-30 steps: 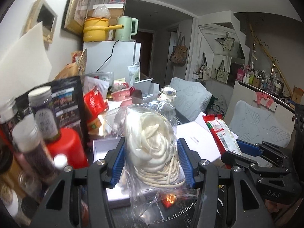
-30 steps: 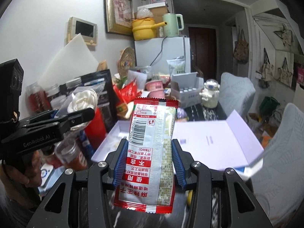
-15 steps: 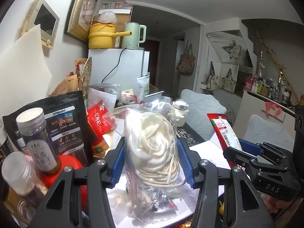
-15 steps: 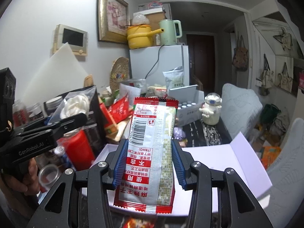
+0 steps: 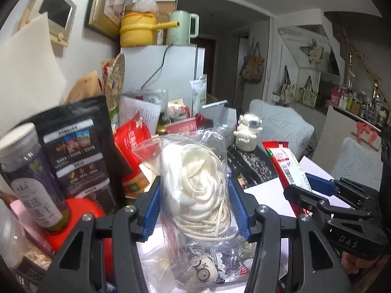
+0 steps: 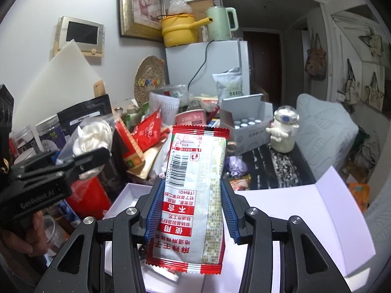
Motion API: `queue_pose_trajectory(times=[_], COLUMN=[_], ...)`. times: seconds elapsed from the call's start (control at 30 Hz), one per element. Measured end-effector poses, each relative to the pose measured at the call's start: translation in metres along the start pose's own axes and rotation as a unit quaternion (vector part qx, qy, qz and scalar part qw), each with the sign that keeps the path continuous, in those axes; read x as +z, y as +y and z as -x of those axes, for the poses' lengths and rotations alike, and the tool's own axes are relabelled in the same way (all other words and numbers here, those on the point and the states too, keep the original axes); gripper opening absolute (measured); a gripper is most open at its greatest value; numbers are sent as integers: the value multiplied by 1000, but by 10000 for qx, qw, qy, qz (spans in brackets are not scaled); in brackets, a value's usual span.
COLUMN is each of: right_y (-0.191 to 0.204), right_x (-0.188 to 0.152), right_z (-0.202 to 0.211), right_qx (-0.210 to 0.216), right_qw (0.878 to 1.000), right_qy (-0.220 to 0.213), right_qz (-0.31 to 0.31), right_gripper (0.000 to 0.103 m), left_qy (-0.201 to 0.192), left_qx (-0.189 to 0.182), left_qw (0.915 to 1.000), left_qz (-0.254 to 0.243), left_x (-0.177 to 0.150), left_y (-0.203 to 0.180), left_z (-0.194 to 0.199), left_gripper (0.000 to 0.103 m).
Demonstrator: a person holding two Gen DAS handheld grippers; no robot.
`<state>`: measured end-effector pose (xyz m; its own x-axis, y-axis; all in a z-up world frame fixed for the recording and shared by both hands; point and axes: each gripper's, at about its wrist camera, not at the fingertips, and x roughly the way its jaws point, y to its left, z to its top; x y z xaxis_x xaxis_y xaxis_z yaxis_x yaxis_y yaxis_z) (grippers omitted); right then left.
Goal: Organize soft objects
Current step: 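Lift and carry the bagged coil and red-and-white packet over the box with both tools, then lower both items into the box and open both tools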
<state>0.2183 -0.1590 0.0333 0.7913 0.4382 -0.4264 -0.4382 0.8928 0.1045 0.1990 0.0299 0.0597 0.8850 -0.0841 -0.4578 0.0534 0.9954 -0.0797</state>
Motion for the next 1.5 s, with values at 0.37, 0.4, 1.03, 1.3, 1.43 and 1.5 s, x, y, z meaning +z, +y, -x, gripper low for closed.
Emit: queue_pose_trajectory(times=[0.37,0.4,1.03,1.3,1.43,1.5], right_y=[-3,-3,-2,-5,-1,0], right_x=[-11,-13,-50,-66,-67,-68], right_z=[-31,-35,-99,-118,-118,-117], right_qx=[198,217,45,102,15,12], right_qw=[9990,9987,9886,9826,9827,9824], right_qy=[399,467,1507,1853,1841,1856], right_qz=[27,41,19,107,222,227], right_gripper=[45,45,45,45,47,48], left_qy=[650,749,2163,2397,2446,2479], left_qx=[77,96,314,332,362,440], left_qw=[9978,9971,9758,9703,9689,9677], left_qz=[25,12,-84,-58,-112,-145], left_x=[-20,-23,-65,-74,-75,-74], left_y=[1,1,5,9,7,7], left_z=[-46,-51,-116,-129,-130,-130], left_gripper=[52,52,52,56,58,59])
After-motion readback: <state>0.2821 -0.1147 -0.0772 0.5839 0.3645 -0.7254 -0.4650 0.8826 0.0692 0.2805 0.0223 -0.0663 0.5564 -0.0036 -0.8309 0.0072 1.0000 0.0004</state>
